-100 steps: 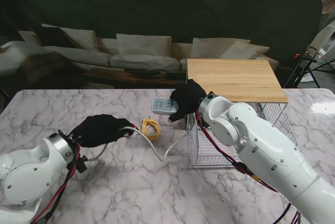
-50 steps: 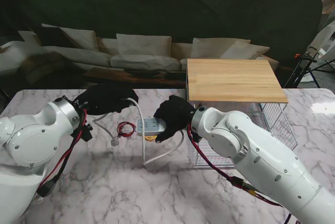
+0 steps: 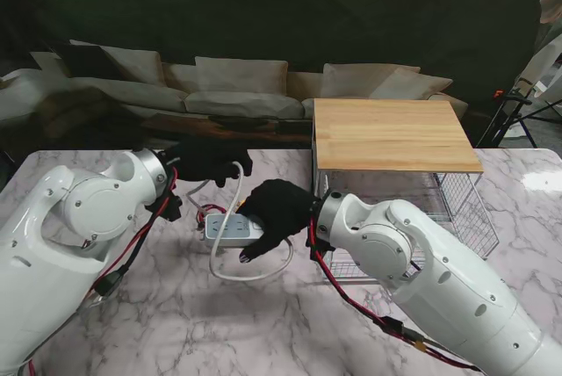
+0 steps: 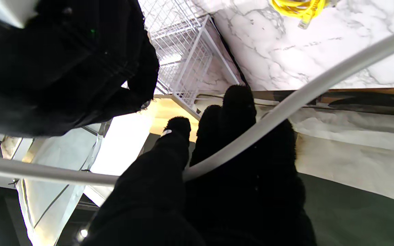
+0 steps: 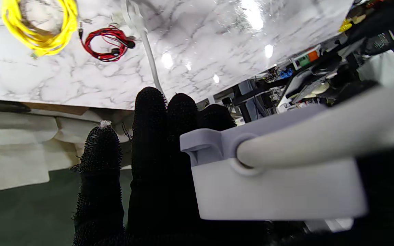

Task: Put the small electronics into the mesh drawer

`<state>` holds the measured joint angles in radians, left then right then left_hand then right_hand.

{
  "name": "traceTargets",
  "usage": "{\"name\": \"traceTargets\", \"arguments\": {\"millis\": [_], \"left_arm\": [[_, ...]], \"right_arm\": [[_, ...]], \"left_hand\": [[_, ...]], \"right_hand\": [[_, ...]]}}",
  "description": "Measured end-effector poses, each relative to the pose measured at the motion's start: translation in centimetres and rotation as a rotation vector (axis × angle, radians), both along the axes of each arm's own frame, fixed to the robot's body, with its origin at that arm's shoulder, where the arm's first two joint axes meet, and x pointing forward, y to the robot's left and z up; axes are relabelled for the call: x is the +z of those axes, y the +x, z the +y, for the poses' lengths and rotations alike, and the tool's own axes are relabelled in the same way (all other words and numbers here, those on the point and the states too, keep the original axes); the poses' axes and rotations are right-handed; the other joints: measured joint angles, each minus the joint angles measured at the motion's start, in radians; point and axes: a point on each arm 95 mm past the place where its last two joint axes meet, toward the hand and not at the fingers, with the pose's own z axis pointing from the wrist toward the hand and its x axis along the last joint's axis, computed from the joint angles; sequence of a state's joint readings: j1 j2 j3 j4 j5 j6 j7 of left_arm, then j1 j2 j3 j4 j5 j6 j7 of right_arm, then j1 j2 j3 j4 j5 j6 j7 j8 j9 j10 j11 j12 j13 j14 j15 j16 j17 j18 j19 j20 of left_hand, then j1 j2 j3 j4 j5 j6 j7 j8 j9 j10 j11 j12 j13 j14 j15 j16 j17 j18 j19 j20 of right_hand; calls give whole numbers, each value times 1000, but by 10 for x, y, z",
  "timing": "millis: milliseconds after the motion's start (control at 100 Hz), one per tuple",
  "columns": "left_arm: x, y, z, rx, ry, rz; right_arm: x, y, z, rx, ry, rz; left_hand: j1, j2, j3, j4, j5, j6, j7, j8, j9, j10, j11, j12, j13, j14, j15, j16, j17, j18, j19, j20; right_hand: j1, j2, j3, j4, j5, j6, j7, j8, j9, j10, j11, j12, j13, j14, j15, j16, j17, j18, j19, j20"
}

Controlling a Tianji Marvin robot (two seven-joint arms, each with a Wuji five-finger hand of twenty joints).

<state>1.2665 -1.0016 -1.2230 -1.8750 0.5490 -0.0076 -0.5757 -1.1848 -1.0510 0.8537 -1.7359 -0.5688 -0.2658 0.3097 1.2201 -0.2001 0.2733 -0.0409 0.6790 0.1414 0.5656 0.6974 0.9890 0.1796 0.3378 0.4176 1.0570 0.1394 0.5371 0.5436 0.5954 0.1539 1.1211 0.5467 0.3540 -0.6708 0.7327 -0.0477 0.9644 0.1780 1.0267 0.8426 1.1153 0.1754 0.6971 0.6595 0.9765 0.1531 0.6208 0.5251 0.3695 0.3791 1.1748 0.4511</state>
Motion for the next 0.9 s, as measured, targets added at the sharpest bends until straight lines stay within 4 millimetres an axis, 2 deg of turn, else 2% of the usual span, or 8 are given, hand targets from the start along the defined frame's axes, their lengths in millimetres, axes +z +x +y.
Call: {"name": "traceTargets", "arguments": {"millis": [360,900], "left_arm": [[-21,14,-18,-61,13,103],[-53,24,-24,-51,-9,193]], "right_arm": [[12,-7,-3,-46,150,60],[40,-7,-14,-178,346,-66]], "left_hand": [[0,23,-17,0,0,-32,8,1,0,-12,1,24,0,-12,63,62,-1,-10,13,37],[0,44,-27,0,-3,-46,17,1,0,-23,1,37,0,-22,116,112,-1,-12,39,62]], "right_hand": [[0,-8,6,0,7,0,0,0,3,2,4,1,1,7,14,8,9,2,13,10],[0,-8,8,0,9,6,1,14,3,11,16,1,12,21,36,10,22,7,15,11]]}}
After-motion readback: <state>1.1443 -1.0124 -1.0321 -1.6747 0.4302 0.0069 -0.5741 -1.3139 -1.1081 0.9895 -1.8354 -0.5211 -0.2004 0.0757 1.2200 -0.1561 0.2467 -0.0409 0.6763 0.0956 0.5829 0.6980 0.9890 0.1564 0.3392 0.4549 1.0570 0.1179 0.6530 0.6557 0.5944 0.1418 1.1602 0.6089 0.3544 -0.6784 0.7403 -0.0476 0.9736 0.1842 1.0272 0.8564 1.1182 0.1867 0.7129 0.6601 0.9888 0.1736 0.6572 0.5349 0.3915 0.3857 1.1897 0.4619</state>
